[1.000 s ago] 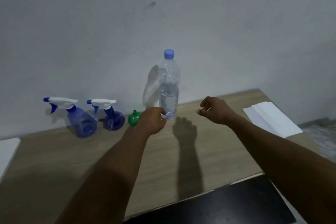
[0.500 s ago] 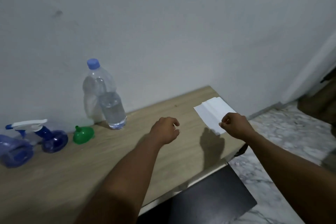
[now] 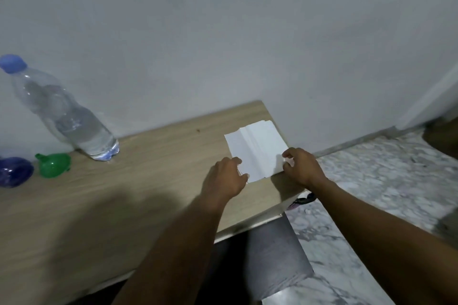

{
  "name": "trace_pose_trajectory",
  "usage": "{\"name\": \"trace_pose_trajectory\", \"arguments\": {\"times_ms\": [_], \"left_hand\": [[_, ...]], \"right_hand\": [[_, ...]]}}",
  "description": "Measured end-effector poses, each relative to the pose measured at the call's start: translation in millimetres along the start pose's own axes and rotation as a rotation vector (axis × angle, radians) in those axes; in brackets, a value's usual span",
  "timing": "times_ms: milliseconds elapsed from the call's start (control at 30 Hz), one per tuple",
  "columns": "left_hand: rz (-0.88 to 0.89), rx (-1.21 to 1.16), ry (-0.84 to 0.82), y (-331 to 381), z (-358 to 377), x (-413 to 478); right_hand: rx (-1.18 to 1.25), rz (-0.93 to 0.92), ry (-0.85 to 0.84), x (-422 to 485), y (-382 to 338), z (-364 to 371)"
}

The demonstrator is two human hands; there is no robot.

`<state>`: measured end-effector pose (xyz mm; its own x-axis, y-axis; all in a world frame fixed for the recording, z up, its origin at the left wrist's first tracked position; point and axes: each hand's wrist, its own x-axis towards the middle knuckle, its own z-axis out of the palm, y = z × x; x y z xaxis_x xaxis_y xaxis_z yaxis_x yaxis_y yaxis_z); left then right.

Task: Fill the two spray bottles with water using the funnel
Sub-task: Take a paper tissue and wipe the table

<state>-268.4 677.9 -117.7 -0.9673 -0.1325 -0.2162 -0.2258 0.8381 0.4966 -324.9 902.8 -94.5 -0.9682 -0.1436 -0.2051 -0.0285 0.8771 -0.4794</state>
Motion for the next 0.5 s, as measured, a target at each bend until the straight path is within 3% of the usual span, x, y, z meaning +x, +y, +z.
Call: {"name": "trace_pose_trajectory", "arguments": {"times_ms": [300,500], "left_hand": [[-0.309,-0.127,0.128,22.9,15.1,14.2],[-0.386,-0.219,0.144,26.8,16.3,16.0]], "right_hand": [[-0.183,-0.116,-0.128,10.9,5.9,13.5],[-0.223,-0.121,-0.158,12.9,3.7,16.0]]}}
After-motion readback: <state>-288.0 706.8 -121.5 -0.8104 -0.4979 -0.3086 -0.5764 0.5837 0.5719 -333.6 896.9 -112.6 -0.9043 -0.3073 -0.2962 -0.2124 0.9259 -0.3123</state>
